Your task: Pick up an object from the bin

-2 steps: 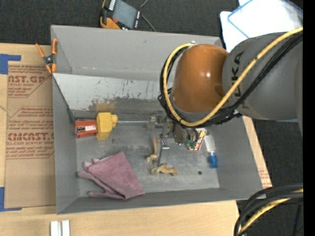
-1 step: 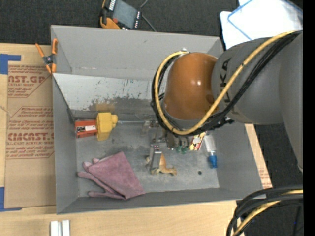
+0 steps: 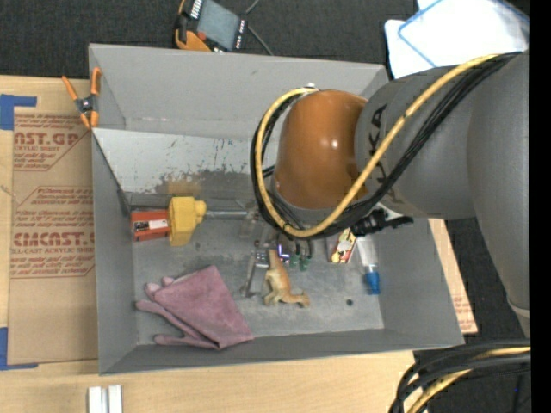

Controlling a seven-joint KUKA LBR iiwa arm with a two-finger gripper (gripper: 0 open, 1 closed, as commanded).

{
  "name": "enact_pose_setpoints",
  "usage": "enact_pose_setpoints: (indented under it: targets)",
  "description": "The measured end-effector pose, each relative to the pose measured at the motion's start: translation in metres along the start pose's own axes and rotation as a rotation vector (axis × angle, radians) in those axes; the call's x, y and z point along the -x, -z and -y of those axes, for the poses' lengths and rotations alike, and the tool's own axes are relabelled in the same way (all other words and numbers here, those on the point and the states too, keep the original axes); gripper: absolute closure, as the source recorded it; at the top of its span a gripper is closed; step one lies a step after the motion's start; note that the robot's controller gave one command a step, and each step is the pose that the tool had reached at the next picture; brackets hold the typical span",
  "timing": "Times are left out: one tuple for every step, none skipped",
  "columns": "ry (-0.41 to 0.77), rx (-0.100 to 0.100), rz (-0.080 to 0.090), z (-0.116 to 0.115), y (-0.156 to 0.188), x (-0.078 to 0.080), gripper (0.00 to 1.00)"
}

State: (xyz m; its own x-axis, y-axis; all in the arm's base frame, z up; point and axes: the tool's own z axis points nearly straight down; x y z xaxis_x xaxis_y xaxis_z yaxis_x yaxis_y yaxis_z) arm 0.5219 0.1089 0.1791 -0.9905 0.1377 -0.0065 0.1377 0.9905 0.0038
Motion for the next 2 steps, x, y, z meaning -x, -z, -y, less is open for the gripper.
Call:
enact_pose_setpoints:
  targets:
    - [0.070,-0.003,-0.012,-0.030,-0.083,-0.028,0.00]
    - [0.064,0.001,0.011,0.007,-0.074,-0.030,0.00]
